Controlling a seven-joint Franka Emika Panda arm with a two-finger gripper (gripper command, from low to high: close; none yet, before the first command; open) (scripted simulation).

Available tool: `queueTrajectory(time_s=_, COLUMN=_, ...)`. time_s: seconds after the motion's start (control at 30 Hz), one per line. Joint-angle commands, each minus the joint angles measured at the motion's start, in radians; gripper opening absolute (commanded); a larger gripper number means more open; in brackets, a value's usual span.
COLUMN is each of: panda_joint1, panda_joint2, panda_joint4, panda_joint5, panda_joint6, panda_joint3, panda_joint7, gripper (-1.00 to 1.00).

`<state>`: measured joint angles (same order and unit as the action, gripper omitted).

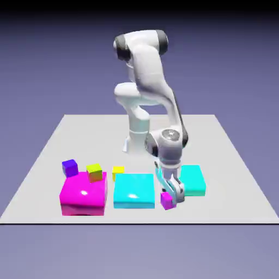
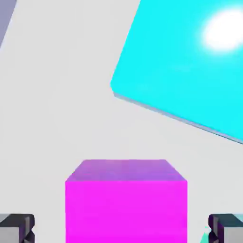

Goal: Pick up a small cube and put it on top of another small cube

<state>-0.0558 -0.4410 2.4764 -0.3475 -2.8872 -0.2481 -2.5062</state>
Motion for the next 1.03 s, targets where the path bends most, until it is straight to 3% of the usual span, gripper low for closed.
queueTrajectory(time_s=0.0, panda_joint1=0.000, panda_joint2=0.000, panda_joint4=0.000, panda_joint5=0.000, panda_joint6=0.000, panda_joint3=0.000, panda_joint7=0.000, gripper=-1.00)
queueTrajectory(time_s=0.2, panda_joint1=-0.156, panda_joint2=0.216, panda_joint4=0.047, panda_joint5=0.161, panda_joint6=0.168, panda_joint3=-0.171, panda_joint7=0.130, gripper=-1.00)
queueTrajectory(time_s=0.67, panda_joint1=-0.660, panda_joint2=0.658, panda_joint4=0.037, panda_joint5=0.449, panda_joint6=0.594, panda_joint3=-0.030, panda_joint7=0.708, gripper=-1.00)
queueTrajectory(time_s=0.87, panda_joint1=-0.659, panda_joint2=0.510, panda_joint4=0.099, panda_joint5=0.409, panda_joint6=0.389, panda_joint3=-0.036, panda_joint7=0.677, gripper=-1.00)
queueTrajectory(time_s=0.9, panda_joint1=-0.659, panda_joint2=0.510, panda_joint4=0.099, panda_joint5=0.409, panda_joint6=0.389, panda_joint3=-0.036, panda_joint7=0.677, gripper=1.00)
queueTrajectory(time_s=1.0, panda_joint1=-0.659, panda_joint2=0.573, panda_joint4=0.073, panda_joint5=0.426, panda_joint6=0.475, panda_joint3=-0.033, panda_joint7=0.690, gripper=1.00)
